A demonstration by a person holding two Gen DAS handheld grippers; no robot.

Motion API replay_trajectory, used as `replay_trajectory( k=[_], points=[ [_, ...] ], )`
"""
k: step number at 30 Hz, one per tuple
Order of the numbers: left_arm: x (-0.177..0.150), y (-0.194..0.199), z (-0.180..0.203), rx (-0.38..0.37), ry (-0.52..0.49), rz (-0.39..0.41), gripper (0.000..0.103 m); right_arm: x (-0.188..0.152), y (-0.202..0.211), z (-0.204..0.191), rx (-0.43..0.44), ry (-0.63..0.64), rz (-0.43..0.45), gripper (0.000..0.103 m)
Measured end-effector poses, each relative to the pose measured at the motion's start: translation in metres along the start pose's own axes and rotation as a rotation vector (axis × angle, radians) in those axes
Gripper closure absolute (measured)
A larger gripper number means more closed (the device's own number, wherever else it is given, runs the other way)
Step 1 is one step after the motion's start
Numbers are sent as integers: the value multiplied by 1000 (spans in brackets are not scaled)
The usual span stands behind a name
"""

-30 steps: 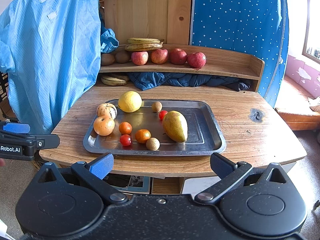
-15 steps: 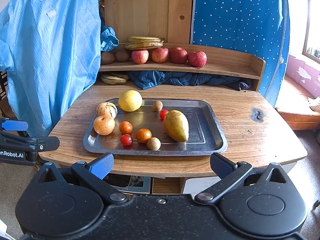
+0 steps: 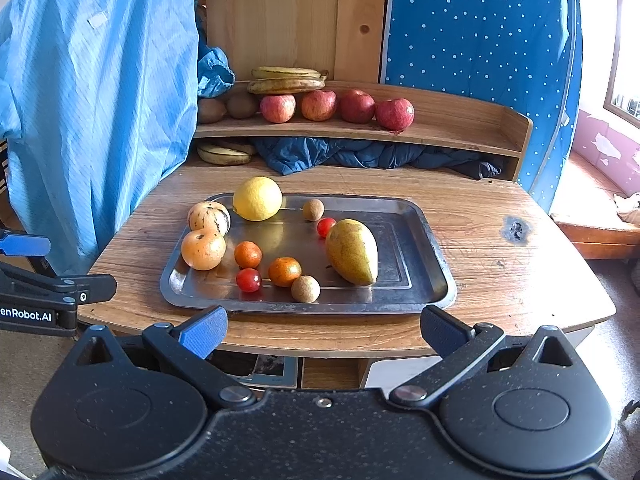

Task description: Organize fruits

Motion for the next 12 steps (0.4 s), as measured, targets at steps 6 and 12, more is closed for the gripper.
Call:
replay_trajectory(
  k=[6, 12],
  points=[
    [2, -7, -1, -13, -4, -4, 0, 2, -6, -1, -14, -5, -9, 1],
    [5, -15, -4, -28, -9, -12, 0, 5, -14, -3, -18, -3, -22, 1]
  ],
)
Point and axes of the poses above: each gripper's, at about its wrist camera, not at the fingertips, and y roughly against the way its jaws point, z to its right, x to its top, the point moved 2 cm from there along -y, roughly the way its jaws point, and after that the axes turned 5 degrees about -x, right-handed, at the moved point
